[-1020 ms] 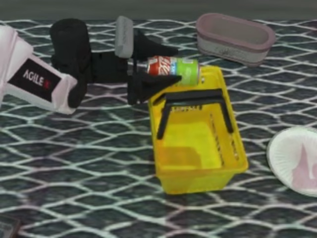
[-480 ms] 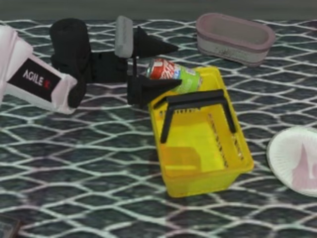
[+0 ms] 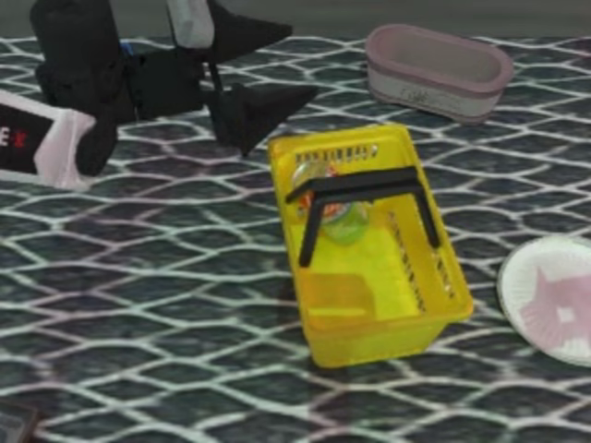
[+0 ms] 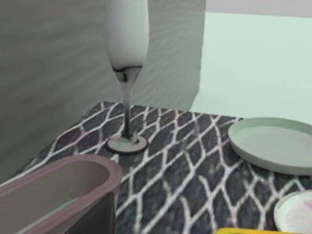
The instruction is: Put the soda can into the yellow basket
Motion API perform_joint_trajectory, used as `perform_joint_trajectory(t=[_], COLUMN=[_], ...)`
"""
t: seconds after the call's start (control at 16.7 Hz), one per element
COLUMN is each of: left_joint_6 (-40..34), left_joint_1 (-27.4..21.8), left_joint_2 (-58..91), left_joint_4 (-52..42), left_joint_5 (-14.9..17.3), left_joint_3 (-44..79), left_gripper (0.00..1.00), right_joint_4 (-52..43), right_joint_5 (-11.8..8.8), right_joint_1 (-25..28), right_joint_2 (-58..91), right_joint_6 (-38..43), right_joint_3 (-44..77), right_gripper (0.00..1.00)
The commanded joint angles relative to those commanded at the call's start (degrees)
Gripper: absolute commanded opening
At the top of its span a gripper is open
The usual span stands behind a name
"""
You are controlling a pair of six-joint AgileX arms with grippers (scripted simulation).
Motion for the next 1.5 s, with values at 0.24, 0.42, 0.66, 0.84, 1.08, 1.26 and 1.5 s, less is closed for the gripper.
perform_joint_trajectory(t=[0.24,0.42,0.66,0.84,1.08,1.26,1.5], left_joint_6=[-2.4,-3.8,-4.4,-3.8,-2.1,-0.6,0.4], left_joint_1=[3.4,6.1,9.5,11.7,13.9,14.9,15.4], left_joint_2=[-18.9,-36.5,-62.0,-81.2,-102.4,-112.5,-117.5], left_joint_4=[-9.0,-17.6,-29.7,-38.0,-46.1,-49.6,-51.2], left_joint_5=[-11.0,-20.6,-34.0,-43.5,-54.2,-60.0,-63.3], left_joint_3=[-9.6,-19.3,-34.0,-44.7,-56.4,-62.2,-65.2], left_gripper=[1.00,1.00,1.00,1.00,1.00,1.00,1.00], right_joint_4=[-14.3,-26.8,-43.7,-55.2,-67.1,-72.9,-75.6], right_joint_5=[0.0,0.0,-0.1,-0.1,0.0,0.3,0.5], right_joint_1=[6.1,11.3,18.3,23.2,28.5,31.1,32.5], right_joint_2=[20.3,38.7,64.2,82.2,100.9,109.6,113.4], right_joint_6=[-9.7,-18.0,-29.3,-37.1,-45.6,-49.9,-52.1], right_joint_3=[19.7,37.6,61.9,78.9,97.8,107.3,111.9], right_gripper=[1.00,1.00,1.00,1.00,1.00,1.00,1.00])
